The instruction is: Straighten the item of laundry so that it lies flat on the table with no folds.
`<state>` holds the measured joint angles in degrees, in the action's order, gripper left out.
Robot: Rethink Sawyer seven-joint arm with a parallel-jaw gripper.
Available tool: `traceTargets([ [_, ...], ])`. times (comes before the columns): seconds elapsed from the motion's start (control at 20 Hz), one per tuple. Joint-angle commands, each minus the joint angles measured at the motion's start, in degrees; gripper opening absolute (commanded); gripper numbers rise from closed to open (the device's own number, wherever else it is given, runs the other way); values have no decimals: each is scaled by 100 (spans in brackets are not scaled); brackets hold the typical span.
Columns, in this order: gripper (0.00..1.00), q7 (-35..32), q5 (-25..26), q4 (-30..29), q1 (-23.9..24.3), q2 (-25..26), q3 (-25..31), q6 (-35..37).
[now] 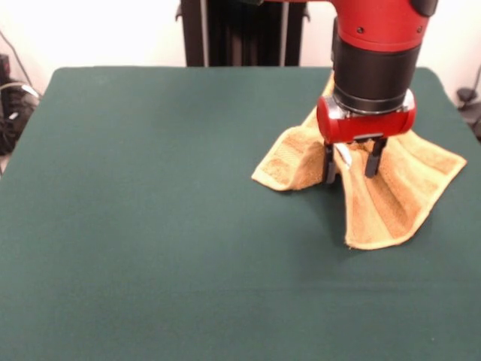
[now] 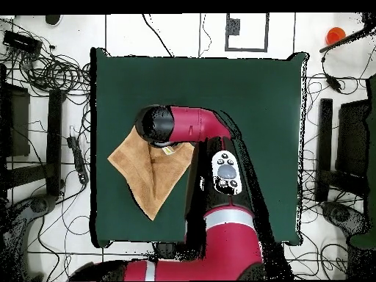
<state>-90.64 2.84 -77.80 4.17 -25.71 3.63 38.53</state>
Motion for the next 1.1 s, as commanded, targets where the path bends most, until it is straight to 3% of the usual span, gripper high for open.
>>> traceTargets([
  [0.05,100,-767,96,-721,-222,120,232,-108],
  [1.1,100,-631,291,-750,-228,123,63,-175],
])
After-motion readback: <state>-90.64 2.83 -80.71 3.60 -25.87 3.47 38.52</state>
